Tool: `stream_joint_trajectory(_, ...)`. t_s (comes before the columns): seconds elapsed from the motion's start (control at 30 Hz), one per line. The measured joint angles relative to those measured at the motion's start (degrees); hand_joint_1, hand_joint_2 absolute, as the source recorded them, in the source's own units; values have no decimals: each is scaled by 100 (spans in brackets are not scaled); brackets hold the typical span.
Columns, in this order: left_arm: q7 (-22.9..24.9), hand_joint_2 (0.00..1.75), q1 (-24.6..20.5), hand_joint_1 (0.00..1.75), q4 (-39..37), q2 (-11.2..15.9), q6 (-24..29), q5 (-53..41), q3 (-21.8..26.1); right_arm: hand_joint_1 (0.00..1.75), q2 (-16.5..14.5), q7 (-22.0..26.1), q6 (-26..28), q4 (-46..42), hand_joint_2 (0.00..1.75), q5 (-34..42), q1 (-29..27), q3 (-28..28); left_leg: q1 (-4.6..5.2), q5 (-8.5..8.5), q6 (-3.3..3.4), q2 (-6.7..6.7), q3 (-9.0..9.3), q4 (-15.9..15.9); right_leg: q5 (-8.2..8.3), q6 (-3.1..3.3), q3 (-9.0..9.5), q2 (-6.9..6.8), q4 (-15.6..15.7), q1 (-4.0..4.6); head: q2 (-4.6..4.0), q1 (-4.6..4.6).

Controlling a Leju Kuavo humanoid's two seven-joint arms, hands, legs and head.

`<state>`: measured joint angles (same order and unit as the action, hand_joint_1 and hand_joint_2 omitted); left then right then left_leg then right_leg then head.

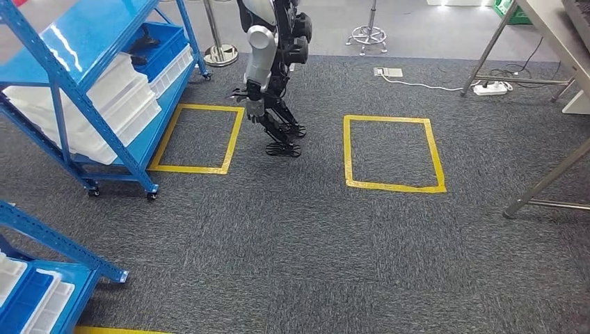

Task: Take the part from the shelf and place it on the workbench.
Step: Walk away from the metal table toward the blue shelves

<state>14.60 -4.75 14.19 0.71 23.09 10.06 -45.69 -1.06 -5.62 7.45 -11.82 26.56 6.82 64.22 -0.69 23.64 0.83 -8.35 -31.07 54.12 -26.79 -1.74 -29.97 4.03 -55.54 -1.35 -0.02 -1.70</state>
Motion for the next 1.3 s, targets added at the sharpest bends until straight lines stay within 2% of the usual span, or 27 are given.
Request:
stream_joint_trajectory(0.03,-1,0,7,0,0,-5,3,5,0,0,2,-5,-2,0,0,0,-2,-2,-3,44,-25,78,-37,74,5,45,10,-87,11,4,0,6)
stream_joint_trajectory(0.07,-2,0,10,0,0,-11,6,9,0,0,3,-10,-3,0,0,0,-5,-4,1,148,-46,226,-119,249,10,85,18,-179,22,5,0,14)
stream_joint_trajectory(0.13,-5,0,0,0,0,-21,15,17,0,0,8,-15,-4,0,0,2,-23,-8,18,517,-76,598,-454,950,1,138,24,-357,31,26,0,29)
stream_joint_trajectory(0.2,-9,0,-4,0,0,-22,22,28,1,0,10,-19,-2,0,0,3,-38,-9,14,810,-92,726,-819,1708,-17,162,26,-547,30,52,0,34)
stream_joint_trajectory(0.23,-12,0,2,0,0,-23,23,33,1,0,11,-19,1,0,0,2,-39,-10,13,818,-90,744,-879,1842,-27,166,30,-640,30,59,0,34)
stream_joint_trajectory(0.27,-15,0,8,0,0,-25,23,37,1,0,12,-17,5,0,0,2,-37,-11,14,722,-82,759,-815,1729,-36,166,39,-721,29,62,0,34)
stream_joint_trajectory(0.3,-16,0,10,0,0,-25,22,43,1,0,11,-14,10,0,0,2,-32,-12,21,542,-64,818,-621,1368,-48,160,56,-799,29,65,0,35)
stream_joint_trajectory(0.37,-13,0,0,0,0,-26,21,54,2,0,10,-3,23,0,0,1,-24,-14,67,208,5,1125,-150,488,-87,121,101,-937,28,85,0,34)
stream_joint_trajectory(0.4,-9,0,-8,0,0,-27,21,60,2,0,10,2,28,0,0,0,-20,-14,96,113,40,1244,-1,189,-106,95,124,-997,26,97,0,33)
stream_joint_trajectory(0.43,-4,0,-13,0,0,-28,20,64,3,0,10,5,32,0,0,0,-15,-14,120,87,69,1304,53,61,-122,68,143,-1055,28,105,0,30)
stream_joint_trajectory(0.5,2,0,-11,0,0,-31,19,71,3,0,10,7,36,-1,0,-1,7,-14,118,66,117,1171,43,28,-147,13,184,-1146,41,104,0,29)
stream_joint_trajectory(0.57,6,0,0,0,0,-33,22,73,2,0,11,1,33,-1,0,-3,22,-15,80,29,174,1027,72,-20,-285,-45,150,-934,-117,90,0,20)
stream_joint_trajectory(0.63,7,0,-4,0,0,-35,30,75,2,0,13,-14,17,0,0,-5,9,-16,56,10,213,883,85,-43,-635,-76,-136,-574,-750,76,0,3)
stream_joint_trajectory(0.7,3,0,-15,0,0,-36,37,80,3,0,16,-37,1,0,0,-7,-11,-16,56,8,231,720,79,-38,-930,-84,-535,-450,-1523,72,0,-4)
stream_joint_trajectory(0.73,1,0,-13,0,0,-38,39,83,3,0,18,-49,-2,0,0,-7,-15,-16,55,10,233,629,81,-34,-925,-86,-639,-436,-1684,71,0,-5)
stream_joint_trajectory(0.77,0,0,-6,0,0,-39,38,85,3,0,20,-58,-3,0,0,-7,-18,-16,50,12,229,537,90,-31,-797,-87,-628,-424,-1601,66,0,-5)
stream_joint_trajectory(0.8,0,0,1,0,0,-42,37,87,2,0,22,-65,-4,0,0,-9,-19,-16,40,15,220,444,103,-27,-575,-90,-508,-385,-1291,55,0,-5)
stream_joint_trajectory(0.87,1,0,1,0,0,-44,29,87,2,0,29,-75,-4,0,0,-14,-24,-15,28,33,174,280,110,-7,-158,-100,-149,-132,-450,14,0,-6)
stream_joint_trajectory(0.93,8,0,-6,0,0,-45,20,86,3,0,33,-79,-3,0,0,-17,-28,-14,28,38,107,148,87,11,-24,-76,23,42,-44,-6,0,-5)
stream_joint_trajectory(1.0,15,0,-6,0,-3,-45,14,85,3,0,34,-79,1,0,0,-17,-22,-15,11,34,42,49,59,9,-34,-2,38,-65,-24,13,0,2)
stream_joint_trajectory(1.03,15,0,0,0,-5,-47,11,84,3,0,36,-78,4,0,0,-17,-20,-16,4,62,15,106,36,47,-32,38,46,-137,-17,21,0,6)
stream_joint_trajectory(1.07,15,0,2,0,-8,-49,7,81,3,0,38,-76,9,0,0,-17,-21,-19,6,147,-12,237,-30,181,-31,81,51,-215,-9,26,0,14)
stream_joint_trajectory(1.13,15,0,-1,0,-11,-54,-3,76,3,0,45,-71,17,0,0,-16,-32,-25,16,480,-52,585,-328,813,-35,142,53,-375,0,44,0,31)
stream_joint_trajectory(1.2,20,0,-6,0,-11,-54,-18,73,3,0,49,-69,20,0,0,-15,-47,-27,16,805,-70,719,-721,1615,-54,172,55,-539,0,79,0,41)
stream_joint_trajectory(1.23,25,0,-2,0,-11,-54,-26,72,3,0,49,-68,20,0,0,-15,-51,-26,16,843,-65,734,-826,1821,-65,180,61,-620,-1,91,0,43)
stream_joint_trajectory(1.27,29,0,4,0,-11,-54,-33,72,3,0,48,-67,20,0,0,-13,-50,-26,21,770,-50,745,-815,1794,-79,184,73,-699,-1,101,0,44)
stream_joint_trajectory(1.3,33,0,8,0,-11,-54,-36,72,3,0,45,-65,20,0,0,-11,-46,-26,34,607,-25,777,-688,1538,-95,186,92,-777,-1,108,0,43)
